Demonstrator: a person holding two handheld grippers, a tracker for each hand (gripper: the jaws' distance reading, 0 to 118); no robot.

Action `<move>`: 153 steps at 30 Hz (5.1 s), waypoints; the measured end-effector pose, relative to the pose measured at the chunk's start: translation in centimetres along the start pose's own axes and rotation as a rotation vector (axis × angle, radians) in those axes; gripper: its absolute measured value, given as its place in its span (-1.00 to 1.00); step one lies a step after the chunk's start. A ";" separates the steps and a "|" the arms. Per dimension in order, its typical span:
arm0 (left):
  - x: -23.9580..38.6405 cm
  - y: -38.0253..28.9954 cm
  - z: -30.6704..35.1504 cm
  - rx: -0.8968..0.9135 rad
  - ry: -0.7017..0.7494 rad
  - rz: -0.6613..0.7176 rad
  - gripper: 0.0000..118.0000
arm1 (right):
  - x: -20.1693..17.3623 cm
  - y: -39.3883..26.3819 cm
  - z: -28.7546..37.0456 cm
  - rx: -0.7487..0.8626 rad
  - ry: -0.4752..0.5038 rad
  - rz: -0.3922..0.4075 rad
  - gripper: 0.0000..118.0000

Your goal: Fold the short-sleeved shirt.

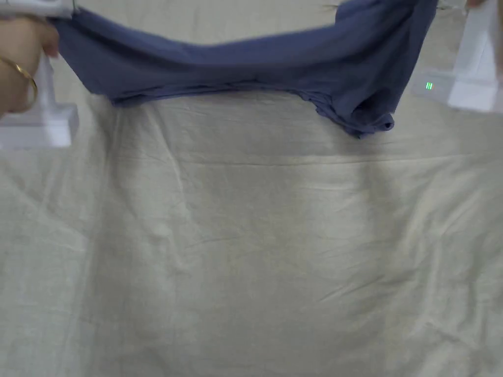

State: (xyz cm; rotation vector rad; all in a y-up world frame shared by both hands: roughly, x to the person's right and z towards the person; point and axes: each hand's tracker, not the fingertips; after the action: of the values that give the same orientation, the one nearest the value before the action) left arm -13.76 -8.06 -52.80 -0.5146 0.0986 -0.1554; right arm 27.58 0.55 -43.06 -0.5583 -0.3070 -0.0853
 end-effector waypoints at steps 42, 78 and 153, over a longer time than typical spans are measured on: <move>-11.2 -32.8 29.4 -0.167 -0.127 0.130 -1.00 | 13.5 -35.0 22.7 -0.260 0.090 -0.160 -0.93; -13.6 -32.9 30.3 -0.190 -0.092 0.231 1.00 | 13.6 -36.9 22.9 -0.291 0.097 -0.145 0.64; -10.7 -33.5 27.0 -0.510 -0.196 -0.028 0.36 | 7.2 -35.3 30.8 0.183 0.072 -0.006 -1.00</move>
State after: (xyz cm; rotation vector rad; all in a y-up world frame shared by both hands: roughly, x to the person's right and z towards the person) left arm -24.79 -21.97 -12.17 -1.0370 -0.0636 -0.1059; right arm 20.55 -12.86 1.82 -0.3722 -0.2430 -0.0825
